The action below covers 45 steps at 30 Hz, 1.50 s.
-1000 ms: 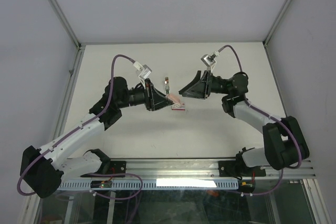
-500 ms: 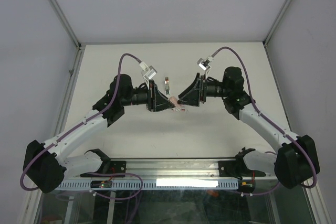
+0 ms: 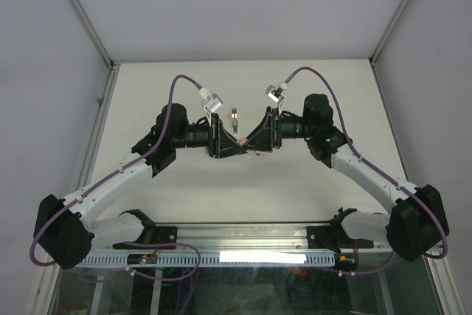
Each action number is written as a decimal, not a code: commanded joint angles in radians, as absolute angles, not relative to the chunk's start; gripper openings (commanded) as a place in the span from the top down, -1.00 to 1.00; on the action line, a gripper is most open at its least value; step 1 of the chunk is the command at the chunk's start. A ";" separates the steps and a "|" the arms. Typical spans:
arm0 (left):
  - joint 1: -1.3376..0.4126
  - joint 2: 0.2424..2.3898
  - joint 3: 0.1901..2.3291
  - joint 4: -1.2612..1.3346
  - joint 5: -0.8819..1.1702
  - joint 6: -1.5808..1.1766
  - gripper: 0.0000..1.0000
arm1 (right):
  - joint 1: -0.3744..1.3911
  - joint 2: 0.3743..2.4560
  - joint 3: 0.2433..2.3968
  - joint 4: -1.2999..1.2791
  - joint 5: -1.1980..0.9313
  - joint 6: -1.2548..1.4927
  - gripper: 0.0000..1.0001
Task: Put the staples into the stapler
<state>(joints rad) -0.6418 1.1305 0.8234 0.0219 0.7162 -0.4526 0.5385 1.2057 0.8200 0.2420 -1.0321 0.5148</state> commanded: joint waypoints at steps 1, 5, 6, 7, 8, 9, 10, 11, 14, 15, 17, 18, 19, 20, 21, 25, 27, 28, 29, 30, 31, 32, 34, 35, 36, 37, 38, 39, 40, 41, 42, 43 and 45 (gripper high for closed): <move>-0.649 1.126 0.875 0.044 0.747 -0.445 1.00 | 0.558 1.208 0.877 0.282 -1.020 0.490 0.21; -0.649 1.121 0.872 0.044 0.739 -0.442 1.00 | 0.563 1.206 0.873 0.263 -1.008 0.469 0.70; -0.648 1.118 0.870 0.044 0.731 -0.441 1.00 | 0.563 1.202 0.871 0.260 -0.999 0.465 0.80; -0.649 1.117 0.866 0.042 0.722 -0.440 1.00 | 0.563 1.196 0.869 0.257 -0.988 0.461 0.91; -0.649 1.115 0.863 0.043 0.721 -0.438 1.00 | 0.562 1.189 0.866 0.255 -0.976 0.458 1.00; -0.649 1.114 0.861 0.043 0.721 -0.437 1.00 | 0.562 1.182 0.866 0.255 -0.966 0.457 1.00; -0.648 1.111 0.859 0.042 0.720 -0.436 1.00 | 0.563 1.175 0.863 0.255 -0.955 0.457 1.00; -0.649 1.111 0.856 0.042 0.718 -0.436 1.00 | 0.562 1.168 0.860 0.257 -0.941 0.457 1.00; -0.649 1.107 0.852 0.034 0.709 -0.434 1.00 | 0.561 1.148 0.848 0.270 -0.907 0.459 1.00; -0.648 1.107 0.852 0.030 0.708 -0.435 1.00 | 0.559 1.141 0.845 0.272 -0.895 0.460 1.00; -0.649 1.103 0.850 0.029 0.708 -0.439 1.00 | 0.550 1.123 0.834 0.287 -0.876 0.474 1.00; -0.649 1.098 0.847 0.029 0.705 -0.438 1.00 | 0.544 1.111 0.825 0.304 -0.871 0.487 1.00; -0.649 1.093 0.843 0.029 0.700 -0.439 1.00 | 0.538 1.101 0.814 0.325 -0.870 0.505 1.00; -0.648 1.087 0.839 0.029 0.694 -0.438 1.00 | 0.525 1.091 0.802 0.353 -0.872 0.524 1.00; -0.647 1.082 0.834 0.029 0.689 -0.436 1.00 | 0.515 1.082 0.792 0.379 -0.877 0.546 1.00; -0.640 1.069 0.822 0.029 0.684 -0.443 1.00 | 0.489 1.048 0.761 0.436 -0.879 0.597 1.00; -0.638 1.065 0.819 0.028 0.684 -0.446 1.00 | 0.481 1.035 0.754 0.442 -0.879 0.602 1.00; -0.636 1.064 0.819 0.029 0.684 -0.448 1.00 | 0.477 1.031 0.752 0.443 -0.880 0.604 1.00; -0.637 1.064 0.819 0.029 0.684 -0.448 1.00 | 0.475 1.028 0.750 0.443 -0.880 0.604 1.00; -0.635 1.063 0.818 0.029 0.684 -0.448 1.00 | 0.474 1.024 0.748 0.443 -0.879 0.606 1.00; -0.635 1.063 0.817 0.029 0.684 -0.448 1.00 | 0.471 1.019 0.745 0.446 -0.879 0.607 1.00; -0.634 1.062 0.817 0.028 0.683 -0.447 1.00 | 0.469 1.014 0.741 0.451 -0.876 0.609 1.00; -0.633 1.059 0.812 0.029 0.683 -0.448 1.00 | 0.463 1.000 0.735 0.454 -0.869 0.609 1.00; -0.632 1.056 0.809 0.028 0.681 -0.448 1.00 | 0.460 0.994 0.733 0.452 -0.866 0.610 1.00; -0.630 1.054 0.805 0.028 0.680 -0.448 1.00 | 0.456 0.990 0.733 0.452 -0.862 0.611 1.00; -0.630 1.053 0.802 0.029 0.679 -0.448 1.00 | 0.454 0.985 0.731 0.452 -0.857 0.613 1.00; -0.629 1.050 0.800 0.028 0.680 -0.448 1.00 | 0.453 0.979 0.728 0.454 -0.850 0.613 1.00; -0.629 1.048 0.798 0.029 0.680 -0.447 1.00 | 0.453 0.971 0.725 0.457 -0.840 0.615 1.00; -0.627 1.045 0.795 0.030 0.678 -0.447 1.00 | 0.452 0.966 0.723 0.458 -0.832 0.615 1.00; -0.627 1.043 0.793 0.031 0.677 -0.448 1.00 | 0.452 0.963 0.721 0.461 -0.830 0.615 1.00; -0.627 1.042 0.790 0.033 0.678 -0.450 1.00 | 0.451 0.962 0.720 0.463 -0.829 0.616 1.00; -0.627 1.040 0.788 0.037 0.679 -0.453 1.00 | 0.451 0.962 0.717 0.469 -0.828 0.619 1.00; -0.626 1.039 0.783 0.048 0.681 -0.464 1.00 | 0.449 0.965 0.712 0.488 -0.832 0.632 1.00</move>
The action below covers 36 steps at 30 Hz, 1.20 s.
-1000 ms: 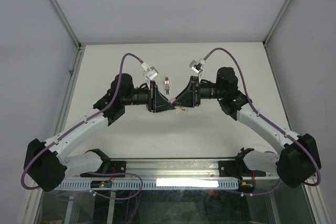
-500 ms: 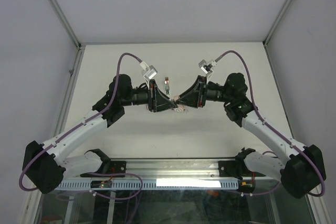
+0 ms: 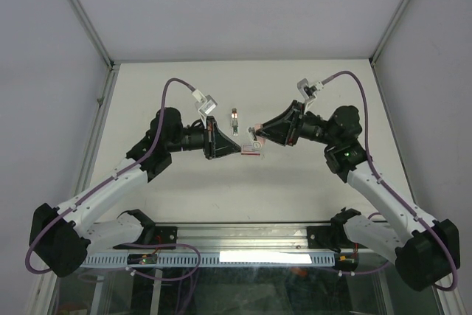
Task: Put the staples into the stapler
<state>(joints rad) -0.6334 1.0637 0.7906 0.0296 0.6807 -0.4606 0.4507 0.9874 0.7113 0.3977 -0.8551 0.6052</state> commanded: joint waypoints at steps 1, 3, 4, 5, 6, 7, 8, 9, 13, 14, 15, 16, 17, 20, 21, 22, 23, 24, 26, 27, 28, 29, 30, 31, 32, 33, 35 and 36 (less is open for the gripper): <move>-0.626 1.039 0.782 0.056 0.684 -0.471 1.00 | 0.449 0.970 0.713 0.492 -0.838 0.633 1.00; -0.625 1.036 0.782 0.070 0.687 -0.481 1.00 | 0.449 0.978 0.716 0.491 -0.852 0.629 1.00; -0.624 1.034 0.783 0.079 0.683 -0.497 0.93 | 0.450 0.983 0.718 0.486 -0.865 0.622 1.00; -0.623 1.030 0.787 0.093 0.679 -0.512 0.79 | 0.450 0.989 0.723 0.478 -0.879 0.613 1.00; -0.623 1.026 0.789 0.111 0.675 -0.530 0.43 | 0.451 0.995 0.728 0.468 -0.898 0.607 1.00; -0.621 1.020 0.791 0.135 0.670 -0.551 0.13 | 0.451 1.001 0.730 0.467 -0.920 0.605 1.00; -0.621 1.012 0.788 0.166 0.671 -0.569 -0.09 | 0.451 1.006 0.732 0.468 -0.945 0.603 1.00; -0.621 1.004 0.783 0.207 0.683 -0.581 -0.26 | 0.452 1.013 0.735 0.467 -0.972 0.604 1.00; -0.621 1.017 0.777 0.318 0.764 -0.587 -0.55 | 0.463 1.032 0.747 0.468 -1.045 0.613 1.00; -0.621 1.033 0.789 0.322 0.792 -0.580 -0.57 | 0.466 1.036 0.752 0.467 -1.061 0.615 1.00; -0.621 1.050 0.800 0.322 0.816 -0.571 -0.58 | 0.467 1.039 0.756 0.467 -1.072 0.619 1.00; -0.623 1.068 0.808 0.322 0.842 -0.564 -0.57 | 0.468 1.042 0.762 0.467 -1.081 0.622 1.00; -0.623 1.082 0.816 0.322 0.861 -0.558 -0.57 | 0.469 1.044 0.765 0.468 -1.088 0.625 1.00; -0.628 1.109 0.834 0.321 0.891 -0.540 -0.54 | 0.473 1.055 0.775 0.468 -1.103 0.632 1.00; -0.628 1.114 0.838 0.322 0.896 -0.536 -0.52 | 0.476 1.060 0.778 0.474 -1.108 0.637 1.00; -0.630 1.120 0.842 0.317 0.897 -0.533 -0.48 | 0.479 1.064 0.779 0.481 -1.113 0.643 1.00; -0.630 1.127 0.846 0.313 0.899 -0.527 -0.45 | 0.481 1.069 0.780 0.491 -1.118 0.650 1.00; -0.632 1.133 0.850 0.310 0.899 -0.524 -0.41 | 0.484 1.075 0.781 0.498 -1.123 0.656 1.00; -0.633 1.142 0.852 0.308 0.903 -0.522 -0.30 | 0.491 1.082 0.787 0.500 -1.129 0.660 1.00; -0.634 1.145 0.854 0.308 0.905 -0.522 -0.22 | 0.492 1.086 0.790 0.498 -1.128 0.658 1.00; -0.637 1.148 0.853 0.308 0.904 -0.522 -0.15 | 0.493 1.088 0.792 0.495 -1.129 0.657 1.00; -0.638 1.150 0.852 0.309 0.906 -0.521 -0.04 | 0.494 1.090 0.793 0.492 -1.128 0.654 1.00; -0.640 1.150 0.853 0.307 0.906 -0.522 0.05 | 0.495 1.091 0.794 0.490 -1.126 0.654 1.00; -0.642 1.152 0.850 0.308 0.907 -0.523 0.13 | 0.494 1.093 0.795 0.489 -1.125 0.653 1.00; -0.643 1.154 0.849 0.307 0.910 -0.524 0.21 | 0.495 1.094 0.796 0.488 -1.120 0.653 1.00; -0.644 1.155 0.848 0.307 0.916 -0.526 0.30 | 0.494 1.093 0.796 0.486 -1.114 0.652 1.00; -0.647 1.155 0.844 0.307 0.923 -0.526 0.52 | 0.495 1.089 0.795 0.479 -1.092 0.647 1.00; -0.647 1.154 0.842 0.306 0.924 -0.526 0.63 | 0.495 1.087 0.796 0.474 -1.081 0.644 1.00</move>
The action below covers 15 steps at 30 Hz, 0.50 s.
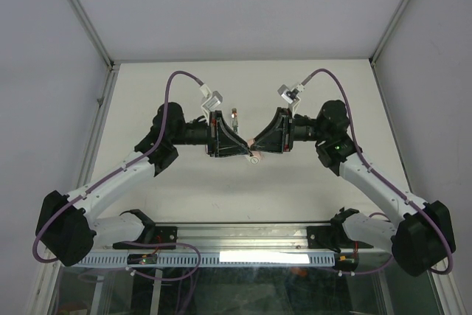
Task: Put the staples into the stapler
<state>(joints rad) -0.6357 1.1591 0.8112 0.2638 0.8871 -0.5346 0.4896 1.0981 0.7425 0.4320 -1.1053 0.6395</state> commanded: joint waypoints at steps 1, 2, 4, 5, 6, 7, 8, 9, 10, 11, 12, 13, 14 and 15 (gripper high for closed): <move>-0.647 1.152 0.839 0.305 0.923 -0.525 0.74 | 0.494 1.083 0.795 0.468 -1.068 0.640 1.00; -0.647 1.147 0.833 0.305 0.923 -0.523 0.85 | 0.494 1.078 0.794 0.466 -1.053 0.638 1.00; -0.646 1.134 0.822 0.299 0.903 -0.516 1.00 | 0.490 1.068 0.789 0.469 -1.036 0.639 1.00; -0.646 1.125 0.815 0.298 0.886 -0.512 1.00 | 0.488 1.061 0.786 0.477 -1.031 0.644 1.00; -0.647 1.116 0.807 0.296 0.867 -0.510 1.00 | 0.482 1.055 0.782 0.489 -1.030 0.652 1.00; -0.647 1.106 0.799 0.298 0.852 -0.508 1.00 | 0.475 1.050 0.778 0.504 -1.030 0.664 1.00; -0.647 1.095 0.792 0.300 0.840 -0.508 1.00 | 0.469 1.046 0.774 0.519 -1.033 0.680 1.00; -0.647 1.087 0.786 0.303 0.829 -0.509 1.00 | 0.462 1.043 0.772 0.535 -1.037 0.693 1.00; -0.647 1.078 0.780 0.307 0.820 -0.509 1.00 | 0.456 1.040 0.768 0.547 -1.042 0.706 1.00; -0.647 1.070 0.776 0.308 0.814 -0.511 1.00 | 0.451 1.039 0.765 0.559 -1.044 0.716 1.00; -0.645 1.065 0.774 0.309 0.811 -0.510 1.00 | 0.446 1.037 0.763 0.571 -1.047 0.725 1.00; -0.645 1.060 0.771 0.310 0.809 -0.512 1.00 | 0.444 1.038 0.760 0.577 -1.049 0.733 1.00; -0.645 1.057 0.770 0.310 0.807 -0.512 1.00 | 0.441 1.036 0.758 0.587 -1.050 0.739 1.00; -0.645 1.054 0.769 0.310 0.805 -0.514 1.00 | 0.439 1.034 0.754 0.596 -1.051 0.747 1.00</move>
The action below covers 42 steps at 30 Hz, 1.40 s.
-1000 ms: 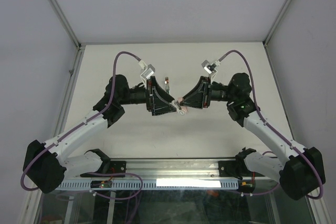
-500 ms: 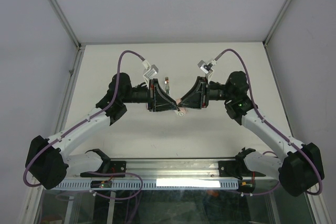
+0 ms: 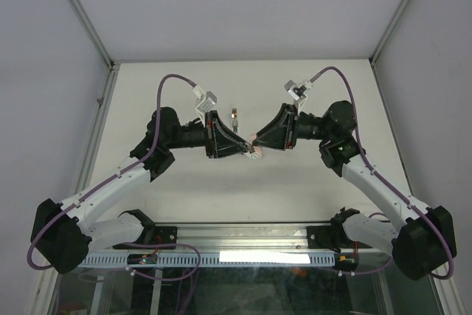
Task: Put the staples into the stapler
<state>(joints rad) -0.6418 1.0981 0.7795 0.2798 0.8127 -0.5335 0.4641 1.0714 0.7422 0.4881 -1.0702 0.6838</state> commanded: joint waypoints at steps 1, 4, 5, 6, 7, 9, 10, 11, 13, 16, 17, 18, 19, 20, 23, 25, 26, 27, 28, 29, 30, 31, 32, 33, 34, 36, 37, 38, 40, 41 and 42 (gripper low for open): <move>-0.646 1.052 0.767 0.310 0.804 -0.514 1.00 | 0.438 1.033 0.752 0.604 -1.051 0.754 1.00; -0.645 1.046 0.765 0.313 0.801 -0.515 1.00 | 0.436 1.032 0.752 0.608 -1.051 0.756 1.00; -0.646 1.043 0.764 0.314 0.799 -0.515 1.00 | 0.436 1.031 0.750 0.609 -1.051 0.756 1.00; -0.645 1.042 0.765 0.316 0.796 -0.515 1.00 | 0.436 1.030 0.748 0.610 -1.049 0.755 1.00; -0.645 1.040 0.765 0.317 0.792 -0.516 1.00 | 0.435 1.029 0.745 0.609 -1.046 0.752 1.00; -0.645 1.036 0.758 0.325 0.776 -0.515 1.00 | 0.434 1.023 0.736 0.600 -1.026 0.738 1.00; -0.645 1.033 0.751 0.330 0.762 -0.516 1.00 | 0.433 1.016 0.728 0.586 -1.004 0.717 1.00; -0.645 1.030 0.742 0.337 0.746 -0.520 1.00 | 0.430 1.007 0.718 0.568 -0.970 0.707 1.00; -0.643 1.023 0.723 0.358 0.713 -0.534 1.00 | 0.421 0.987 0.689 0.554 -0.970 0.707 1.00; -0.637 1.014 0.700 0.392 0.684 -0.558 1.00 | 0.395 0.962 0.640 0.571 -0.848 0.690 0.93; -0.635 1.010 0.695 0.396 0.678 -0.563 1.00 | 0.386 0.958 0.629 0.583 -0.840 0.696 0.92; -0.633 1.005 0.690 0.400 0.672 -0.568 1.00 | 0.378 0.956 0.620 0.592 -0.837 0.705 0.90; -0.630 0.999 0.685 0.400 0.665 -0.570 1.00 | 0.370 0.955 0.611 0.602 -0.835 0.713 0.88; -0.626 0.993 0.681 0.400 0.659 -0.573 1.00 | 0.362 0.952 0.600 0.615 -0.832 0.723 0.88; -0.615 0.966 0.669 0.402 0.638 -0.578 1.00 | 0.337 0.946 0.571 0.647 -0.825 0.755 0.85; -0.609 0.948 0.658 0.405 0.617 -0.585 1.00 | 0.326 0.944 0.549 0.672 -0.823 0.780 0.80; -0.605 0.938 0.653 0.409 0.607 -0.590 1.00 | 0.322 0.942 0.540 0.684 -0.819 0.791 0.79; -0.603 0.931 0.647 0.412 0.599 -0.594 1.00 | 0.319 0.941 0.529 0.694 -0.819 0.799 0.77; -0.601 0.925 0.643 0.414 0.592 -0.598 1.00 | 0.316 0.940 0.521 0.701 -0.820 0.805 0.74; -0.598 0.922 0.640 0.414 0.587 -0.600 1.00 | 0.316 0.942 0.513 0.709 -0.821 0.812 0.69; -0.597 0.918 0.638 0.415 0.584 -0.602 1.00 | 0.315 0.941 0.510 0.712 -0.822 0.819 0.63; -0.595 0.916 0.635 0.414 0.581 -0.603 1.00 | 0.315 0.940 0.508 0.713 -0.821 0.823 0.55; -0.595 0.915 0.633 0.414 0.577 -0.603 1.00 | 0.315 0.939 0.506 0.714 -0.820 0.825 0.46; -0.593 0.914 0.631 0.413 0.575 -0.601 1.00 | 0.313 0.937 0.505 0.712 -0.817 0.827 0.34; -0.591 0.913 0.628 0.412 0.571 -0.598 1.00 | 0.313 0.931 0.504 0.710 -0.812 0.829 0.16; -0.592 0.910 0.625 0.400 0.550 -0.578 1.00 | 0.313 0.919 0.504 0.700 -0.798 0.828 -0.11; -0.592 0.907 0.620 0.397 0.536 -0.567 1.00 | 0.312 0.914 0.506 0.695 -0.791 0.828 -0.21; -0.592 0.902 0.613 0.396 0.521 -0.555 1.00 | 0.312 0.909 0.505 0.689 -0.784 0.828 -0.30; -0.592 0.891 0.602 0.397 0.493 -0.532 1.00 | 0.312 0.902 0.505 0.672 -0.765 0.828 -0.42; -0.592 0.885 0.596 0.396 0.482 -0.517 1.00 | 0.312 0.898 0.507 0.657 -0.750 0.830 -0.46; -0.592 0.880 0.588 0.398 0.465 -0.501 1.00 | 0.312 0.895 0.513 0.631 -0.727 0.831 -0.49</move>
<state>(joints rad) -0.6003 0.9207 0.6071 0.3477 0.5365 -0.5728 0.3145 0.9283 0.4946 0.6472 -0.8124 0.8303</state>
